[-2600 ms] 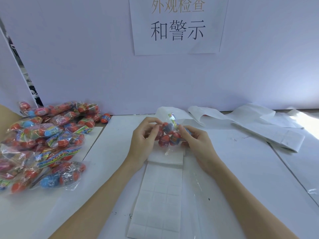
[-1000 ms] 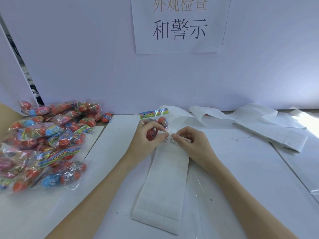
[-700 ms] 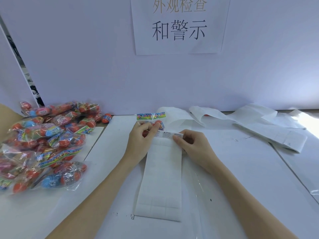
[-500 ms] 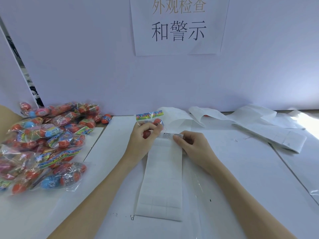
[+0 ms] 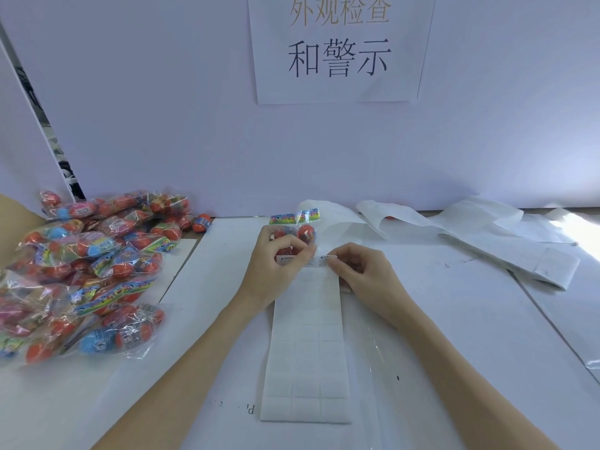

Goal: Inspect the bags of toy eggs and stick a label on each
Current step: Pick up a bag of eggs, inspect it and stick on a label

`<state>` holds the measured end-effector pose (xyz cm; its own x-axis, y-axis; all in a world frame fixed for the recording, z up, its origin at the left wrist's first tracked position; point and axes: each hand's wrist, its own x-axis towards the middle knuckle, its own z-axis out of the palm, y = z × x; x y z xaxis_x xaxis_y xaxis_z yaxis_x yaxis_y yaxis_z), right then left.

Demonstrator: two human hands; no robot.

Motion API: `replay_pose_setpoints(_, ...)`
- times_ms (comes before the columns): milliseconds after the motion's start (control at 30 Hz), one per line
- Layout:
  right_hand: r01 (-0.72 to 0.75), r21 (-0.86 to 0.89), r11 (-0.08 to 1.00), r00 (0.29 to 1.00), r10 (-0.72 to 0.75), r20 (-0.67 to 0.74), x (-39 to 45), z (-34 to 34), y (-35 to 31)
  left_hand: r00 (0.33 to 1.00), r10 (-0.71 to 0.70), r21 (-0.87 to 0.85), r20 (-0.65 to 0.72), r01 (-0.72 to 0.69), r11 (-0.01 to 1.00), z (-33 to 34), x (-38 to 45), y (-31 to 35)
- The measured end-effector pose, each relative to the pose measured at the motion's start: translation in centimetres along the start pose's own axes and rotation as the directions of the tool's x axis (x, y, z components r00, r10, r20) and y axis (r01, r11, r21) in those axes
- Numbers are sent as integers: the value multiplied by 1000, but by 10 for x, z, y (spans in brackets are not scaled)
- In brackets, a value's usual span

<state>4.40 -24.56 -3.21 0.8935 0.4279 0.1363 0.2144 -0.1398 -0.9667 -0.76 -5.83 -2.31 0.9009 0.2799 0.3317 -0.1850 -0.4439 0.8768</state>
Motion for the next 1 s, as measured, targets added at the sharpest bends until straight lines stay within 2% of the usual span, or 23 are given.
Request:
replay_pose_setpoints(267,106,-96,990,994,-104,25,-1,0,-1,997,74,153,3,-74,985,3,1,-6)
replay_pose_setpoints(400,101,-78,992,995,-98,31,0,-1,0,993,118,207,-10,-114,972,5,0,-10)
replay_pose_setpoints(667,102,-113,988,995,-99,26,2,0,2,988,155,241,-20,-145,960,5,2,-13)
replay_pose_setpoints(833,91,-44,995,996,-90,28,1,0,1,989,143,249,-27,-132,960,5,2,-13)
replay_pose_setpoints(1000,68,-109,992,998,-69,3,2,0,1,990,141,241,-27,-131,962,5,3,-13)
